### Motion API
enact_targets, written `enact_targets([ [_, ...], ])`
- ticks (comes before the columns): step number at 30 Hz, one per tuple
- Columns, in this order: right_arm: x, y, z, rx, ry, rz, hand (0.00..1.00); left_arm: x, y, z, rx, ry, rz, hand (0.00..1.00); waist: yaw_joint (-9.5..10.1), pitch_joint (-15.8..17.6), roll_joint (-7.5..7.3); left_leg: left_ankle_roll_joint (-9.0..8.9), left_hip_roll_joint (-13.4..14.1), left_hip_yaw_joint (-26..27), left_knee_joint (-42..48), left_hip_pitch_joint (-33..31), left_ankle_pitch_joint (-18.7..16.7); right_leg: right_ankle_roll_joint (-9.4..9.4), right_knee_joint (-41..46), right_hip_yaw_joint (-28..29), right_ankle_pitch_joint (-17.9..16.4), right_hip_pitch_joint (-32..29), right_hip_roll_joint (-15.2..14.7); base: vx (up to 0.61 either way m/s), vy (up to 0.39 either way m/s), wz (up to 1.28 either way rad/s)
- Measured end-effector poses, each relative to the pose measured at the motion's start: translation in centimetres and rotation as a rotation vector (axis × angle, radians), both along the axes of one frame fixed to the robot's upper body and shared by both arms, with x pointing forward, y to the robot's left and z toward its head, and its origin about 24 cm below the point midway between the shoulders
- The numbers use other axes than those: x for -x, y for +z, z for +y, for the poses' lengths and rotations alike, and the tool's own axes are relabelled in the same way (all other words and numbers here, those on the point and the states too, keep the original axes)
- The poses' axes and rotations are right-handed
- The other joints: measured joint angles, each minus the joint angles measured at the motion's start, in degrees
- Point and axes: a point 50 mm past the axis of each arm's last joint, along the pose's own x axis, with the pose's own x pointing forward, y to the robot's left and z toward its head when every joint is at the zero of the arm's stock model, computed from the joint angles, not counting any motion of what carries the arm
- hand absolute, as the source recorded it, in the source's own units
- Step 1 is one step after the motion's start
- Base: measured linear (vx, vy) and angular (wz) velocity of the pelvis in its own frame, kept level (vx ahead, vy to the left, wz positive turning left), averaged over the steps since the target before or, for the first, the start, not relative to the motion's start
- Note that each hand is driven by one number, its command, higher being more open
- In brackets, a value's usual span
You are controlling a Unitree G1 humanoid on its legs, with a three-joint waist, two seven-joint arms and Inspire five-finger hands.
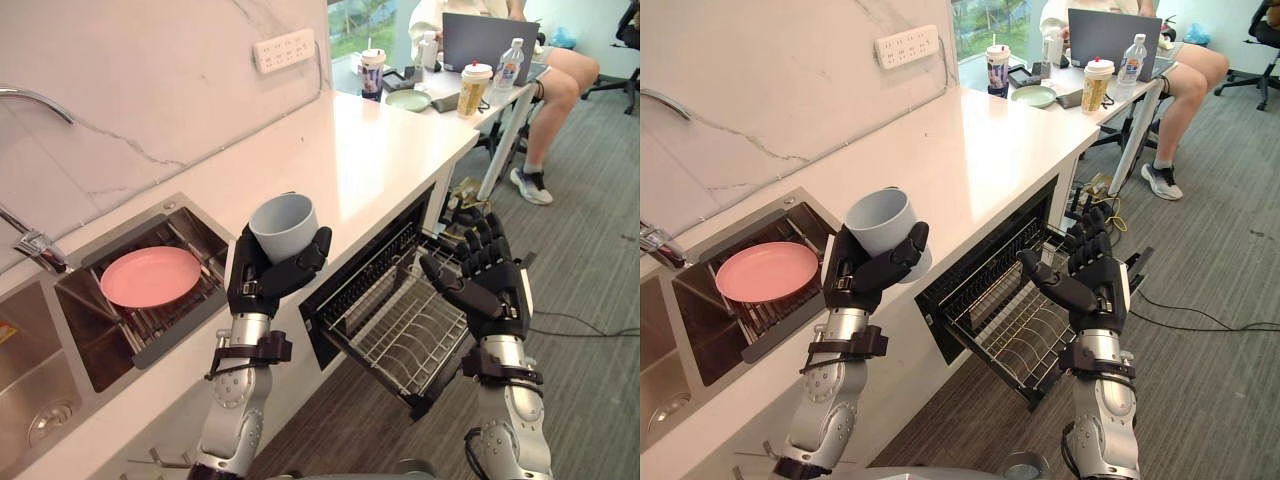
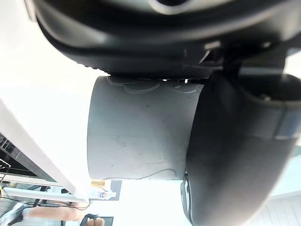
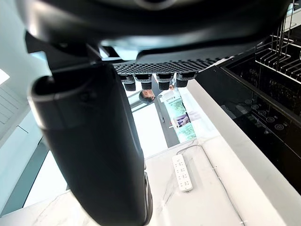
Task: Walk over to the sink, pick up the cup, carry it to the dishwasher, place the cup inside the dishwasher, then close the dishwasher door
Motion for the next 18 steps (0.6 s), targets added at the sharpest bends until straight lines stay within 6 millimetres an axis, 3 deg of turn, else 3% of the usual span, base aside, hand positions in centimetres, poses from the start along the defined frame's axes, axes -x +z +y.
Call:
enact_targets([
  [5, -0.2, -0.1, 0.3, -0.087, 0.078, -0.009, 1.00, -0.7, 0.9, -0.4, 0.001, -0.007, -0.032, 0.00, -0.13, -0.4, -0.59, 0.94, -1.3, 0.6, -1.7, 0.5, 0.5, 0.79, -3.8, -1.3, 2.8, 1.3, -1.0, 0.02, 0.093, -0.04],
  [11, -1.6, 1.3, 0.8, -0.224, 0.339, -0.119, 1.00, -2.8, 1.0, -1.0, -0.044, -0.009, -0.030, 0.00, -0.54, -1.1, -1.75, 1.29, -0.7, 3.4, -2.9, 1.5, 0.4, 0.52, -7.0, -0.3, 5.4, 1.4, 0.1, -0.06, -0.005, -0.24],
  [18, -2.5, 3.5, 1.5, -0.292, 0.594, -0.245, 1.00, -3.6, 1.3, -1.1, -0.283, 0.102, -0.093, 0.00, -0.56, -1.8, -2.85, 0.97, 0.2, 5.5, -5.8, 2.8, 2.2, -0.18, -8.2, 0.9, 6.5, 0.7, 1.8, -0.04, -0.030, -0.14],
])
